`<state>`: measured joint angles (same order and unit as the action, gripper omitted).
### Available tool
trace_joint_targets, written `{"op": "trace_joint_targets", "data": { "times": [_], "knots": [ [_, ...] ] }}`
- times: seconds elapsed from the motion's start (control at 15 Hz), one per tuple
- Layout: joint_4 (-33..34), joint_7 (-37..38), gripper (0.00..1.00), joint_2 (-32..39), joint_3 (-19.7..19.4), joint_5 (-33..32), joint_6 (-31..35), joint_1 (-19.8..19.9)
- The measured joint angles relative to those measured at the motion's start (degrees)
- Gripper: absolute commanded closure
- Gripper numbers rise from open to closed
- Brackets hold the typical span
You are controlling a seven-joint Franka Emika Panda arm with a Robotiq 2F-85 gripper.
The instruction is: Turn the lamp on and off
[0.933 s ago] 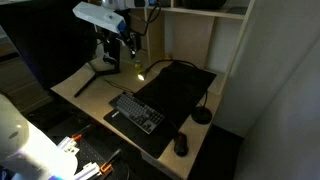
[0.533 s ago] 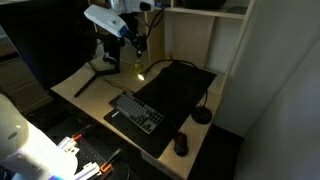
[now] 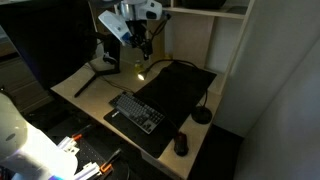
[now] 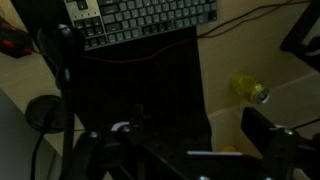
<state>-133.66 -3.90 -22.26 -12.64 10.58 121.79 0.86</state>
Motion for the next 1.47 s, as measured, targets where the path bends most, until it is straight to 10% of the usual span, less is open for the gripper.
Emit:
{"op": "trace_joint_targets", "data": {
  "times": [0.47, 0.87, 1.47],
  "knots": [
    [1.63, 27.75, 0.0, 18.99, 10.36, -2.04, 22.83, 0.45],
    [1.77, 33.29, 0.0, 19.39, 10.06, -5.03, 23.31, 0.98],
    [14.18, 56.72, 0.0, 42.1, 5.86, -5.19, 32.49, 1.18]
  ]
}}
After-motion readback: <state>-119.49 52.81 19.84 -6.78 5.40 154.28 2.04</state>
